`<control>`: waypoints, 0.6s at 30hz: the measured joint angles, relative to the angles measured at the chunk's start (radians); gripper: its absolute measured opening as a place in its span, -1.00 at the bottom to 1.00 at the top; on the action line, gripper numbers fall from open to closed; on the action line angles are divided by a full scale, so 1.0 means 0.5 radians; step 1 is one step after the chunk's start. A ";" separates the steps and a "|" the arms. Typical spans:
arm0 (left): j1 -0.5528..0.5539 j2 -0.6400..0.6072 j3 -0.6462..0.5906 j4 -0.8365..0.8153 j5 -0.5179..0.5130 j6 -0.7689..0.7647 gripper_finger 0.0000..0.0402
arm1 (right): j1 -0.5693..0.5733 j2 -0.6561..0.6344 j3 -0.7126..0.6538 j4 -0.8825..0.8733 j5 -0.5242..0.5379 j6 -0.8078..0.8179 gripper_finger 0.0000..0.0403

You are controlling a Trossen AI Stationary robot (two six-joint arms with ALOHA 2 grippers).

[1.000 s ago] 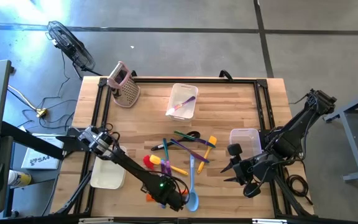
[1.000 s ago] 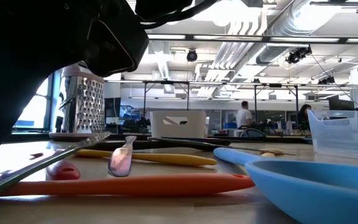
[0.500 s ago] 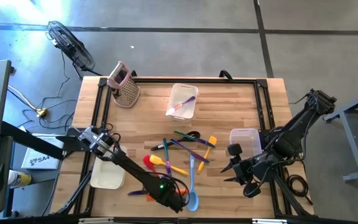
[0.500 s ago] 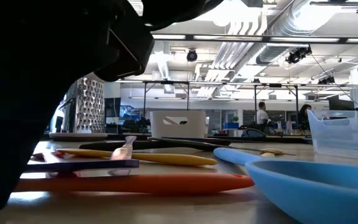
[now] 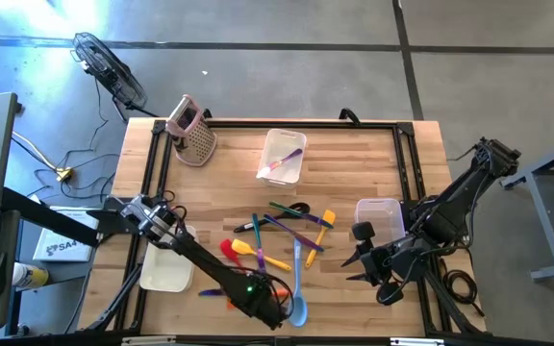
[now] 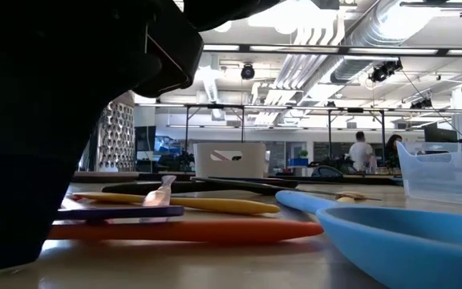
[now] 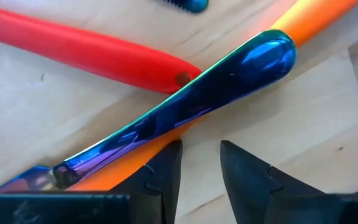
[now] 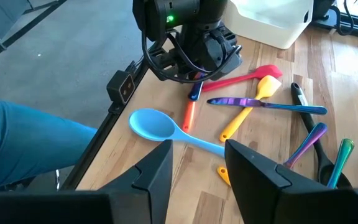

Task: Pick & Place Kitchen Items
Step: Put the red spatula into the left white bin

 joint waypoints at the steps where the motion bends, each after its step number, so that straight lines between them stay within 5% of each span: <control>1: 0.000 0.000 0.000 -0.002 -0.006 0.002 -0.45 | 0.000 0.000 0.000 0.000 0.000 0.000 -0.30; 18: 0.007 0.002 0.057 0.024 0.060 0.119 -0.45 | 0.000 0.000 0.000 0.000 0.000 0.000 -0.30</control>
